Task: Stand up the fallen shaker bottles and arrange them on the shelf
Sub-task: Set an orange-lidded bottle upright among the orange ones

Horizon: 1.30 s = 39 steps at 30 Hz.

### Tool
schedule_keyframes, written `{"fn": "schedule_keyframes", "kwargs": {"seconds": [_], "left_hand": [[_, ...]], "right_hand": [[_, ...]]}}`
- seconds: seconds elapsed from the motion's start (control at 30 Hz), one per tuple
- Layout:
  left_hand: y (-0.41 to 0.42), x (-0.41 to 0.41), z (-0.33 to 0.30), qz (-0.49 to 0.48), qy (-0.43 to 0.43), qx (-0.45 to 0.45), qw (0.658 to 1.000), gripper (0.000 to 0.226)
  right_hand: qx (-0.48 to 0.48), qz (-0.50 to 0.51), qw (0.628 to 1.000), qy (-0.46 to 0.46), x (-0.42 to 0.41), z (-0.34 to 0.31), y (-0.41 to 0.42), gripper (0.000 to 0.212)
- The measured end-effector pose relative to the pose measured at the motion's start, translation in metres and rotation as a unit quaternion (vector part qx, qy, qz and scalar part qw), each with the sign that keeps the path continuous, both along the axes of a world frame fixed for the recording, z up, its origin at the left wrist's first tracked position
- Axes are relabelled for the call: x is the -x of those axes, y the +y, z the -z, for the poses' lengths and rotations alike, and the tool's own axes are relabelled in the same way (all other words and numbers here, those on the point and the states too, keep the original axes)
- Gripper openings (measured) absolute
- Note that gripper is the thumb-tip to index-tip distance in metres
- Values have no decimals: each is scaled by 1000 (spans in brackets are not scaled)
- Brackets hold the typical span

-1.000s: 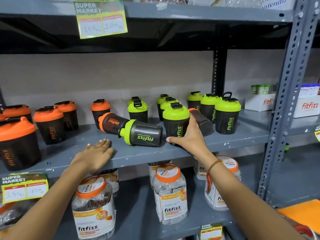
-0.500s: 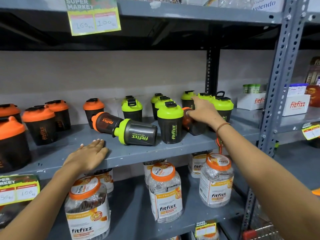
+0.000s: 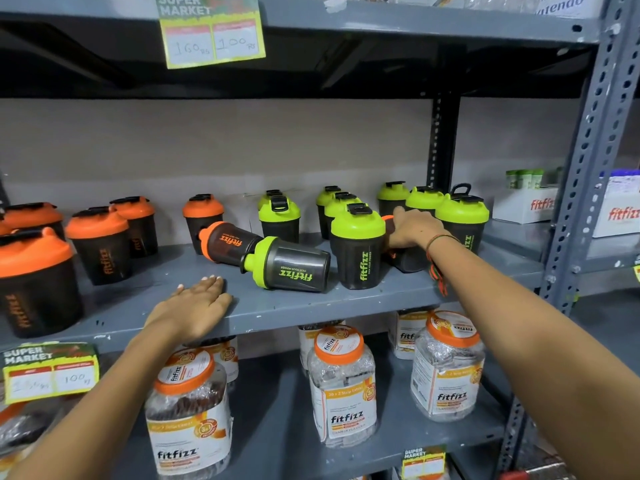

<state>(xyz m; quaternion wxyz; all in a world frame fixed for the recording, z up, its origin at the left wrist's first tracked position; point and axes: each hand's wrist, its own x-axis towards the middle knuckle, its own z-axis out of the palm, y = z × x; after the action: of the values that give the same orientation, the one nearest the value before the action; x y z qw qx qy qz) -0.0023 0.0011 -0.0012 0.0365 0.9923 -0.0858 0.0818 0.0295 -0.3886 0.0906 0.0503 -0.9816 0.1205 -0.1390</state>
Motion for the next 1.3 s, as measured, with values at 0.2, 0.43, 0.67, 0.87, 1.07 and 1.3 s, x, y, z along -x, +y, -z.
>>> {"fn": "schedule_keyframes", "kwargs": {"seconds": [0.2,0.43,0.67,0.87,1.07,1.3], "left_hand": [[-1,1,1,-1,2,5,1000,62],[-2,6,0,12,-2,14,1000,60],[12,19,-1,37,7,26,999,60],[40,34,-3,36,-10,22,999,60],[70,45,-2,18,-24,25,999,61],[93,52,2,-3,-51,25,998,62]], "right_hand": [[-33,-14,999,-40,3,-4,-5,68],[-156,-6,979,-133,21,-31,-7,79],[-353,-58,884,-302,42,-70,19,91],[-580,-250,716,-298,58,-95,95,73],[-637,-342,636,-271,62,-69,194,66],[-607,-343,689,-196,56,18,284,88]]}}
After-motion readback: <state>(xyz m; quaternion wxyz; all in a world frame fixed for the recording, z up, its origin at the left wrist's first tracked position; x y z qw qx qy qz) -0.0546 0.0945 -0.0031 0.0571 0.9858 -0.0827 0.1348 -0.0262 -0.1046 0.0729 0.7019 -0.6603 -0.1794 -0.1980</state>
